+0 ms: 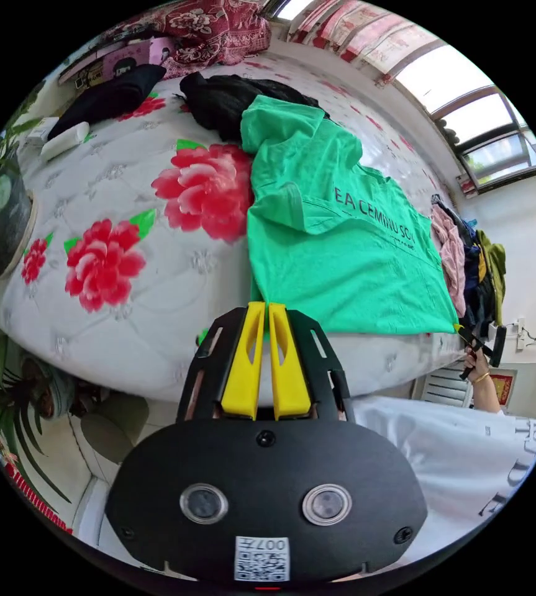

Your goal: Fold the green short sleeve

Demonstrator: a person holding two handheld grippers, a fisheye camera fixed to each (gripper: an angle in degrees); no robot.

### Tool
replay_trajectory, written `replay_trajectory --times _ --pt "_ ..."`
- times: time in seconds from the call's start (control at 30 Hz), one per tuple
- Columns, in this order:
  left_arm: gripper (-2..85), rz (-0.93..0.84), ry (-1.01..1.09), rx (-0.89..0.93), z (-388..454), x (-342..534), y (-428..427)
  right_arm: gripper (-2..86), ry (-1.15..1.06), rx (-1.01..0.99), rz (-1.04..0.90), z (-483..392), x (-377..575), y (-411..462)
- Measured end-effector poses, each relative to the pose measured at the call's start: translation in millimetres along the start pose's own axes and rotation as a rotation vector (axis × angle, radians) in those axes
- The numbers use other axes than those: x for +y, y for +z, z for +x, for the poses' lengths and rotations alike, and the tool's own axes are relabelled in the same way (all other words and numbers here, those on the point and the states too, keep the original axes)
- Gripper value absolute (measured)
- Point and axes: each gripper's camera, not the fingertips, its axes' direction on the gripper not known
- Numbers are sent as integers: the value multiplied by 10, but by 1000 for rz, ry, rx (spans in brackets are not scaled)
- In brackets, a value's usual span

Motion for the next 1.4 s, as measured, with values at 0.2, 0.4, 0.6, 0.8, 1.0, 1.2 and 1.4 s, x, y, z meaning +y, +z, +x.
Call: replay_trajectory --times 0.2,0.4,0.6,0.8,1.0,1.2,1.4 --pt "45 -97 -51 -54 -114 698 156 4 62 148 -55 214 435 79" --pt "76 101 -132 -23 -246 622 -287 14 22 72 165 178 337 -173" --pt "98 188 -236 197 -663 122 -291 25 -14 -225 211 -22 130 38" --pt "107 134 -269 216 -979 -505 40 32 -288 -265 123 -978 -485 220" --pt "78 159 -178 180 -1068 -857 99 30 -615 -300 45 -2299 -1362 544" --pt "-8 257 -206 243 -1261 -735 17 31 -726 -302 -71 -2900 -1643 1073" --pt "-9 517 -220 216 -1365 -170 -736 35 -661 -308 -123 -2738 -1728 1247"
